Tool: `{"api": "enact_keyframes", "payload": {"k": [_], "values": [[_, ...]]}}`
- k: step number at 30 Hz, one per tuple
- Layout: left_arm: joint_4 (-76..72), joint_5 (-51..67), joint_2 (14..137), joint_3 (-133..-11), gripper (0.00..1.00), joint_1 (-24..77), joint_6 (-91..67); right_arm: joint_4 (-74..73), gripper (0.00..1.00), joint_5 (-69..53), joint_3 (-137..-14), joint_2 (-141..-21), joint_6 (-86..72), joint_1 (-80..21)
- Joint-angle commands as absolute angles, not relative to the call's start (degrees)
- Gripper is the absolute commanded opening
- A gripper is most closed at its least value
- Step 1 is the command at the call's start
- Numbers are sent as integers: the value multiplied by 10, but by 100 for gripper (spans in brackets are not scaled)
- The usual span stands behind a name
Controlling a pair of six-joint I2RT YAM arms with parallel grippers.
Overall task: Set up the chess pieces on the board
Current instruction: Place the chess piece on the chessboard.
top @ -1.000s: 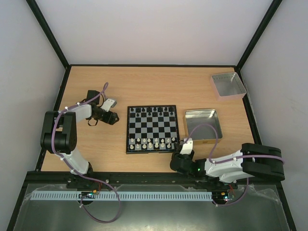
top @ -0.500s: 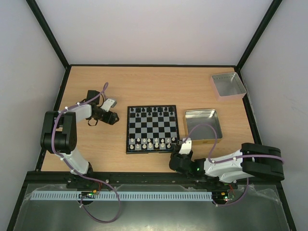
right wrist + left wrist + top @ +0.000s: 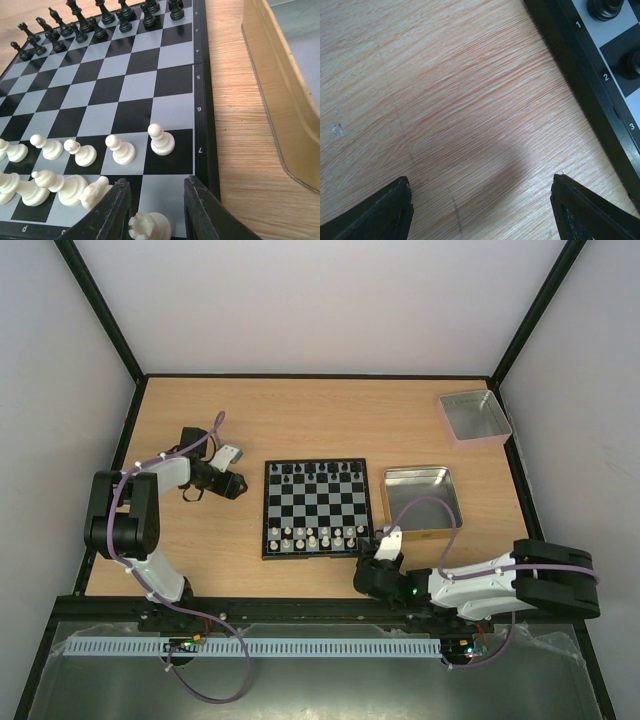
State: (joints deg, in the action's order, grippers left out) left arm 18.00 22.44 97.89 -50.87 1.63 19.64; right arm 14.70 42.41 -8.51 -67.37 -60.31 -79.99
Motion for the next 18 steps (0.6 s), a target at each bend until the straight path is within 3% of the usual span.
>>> {"api": "enact_keyframes", "payload": {"k": [1,18], "values": [[240,179,1014,-474,76,15,185,101,29,465,-90,-643,-621,-805],[239,179,1014,-475,76,15,185,35,27,459,-85,-557,-633,-805]]}}
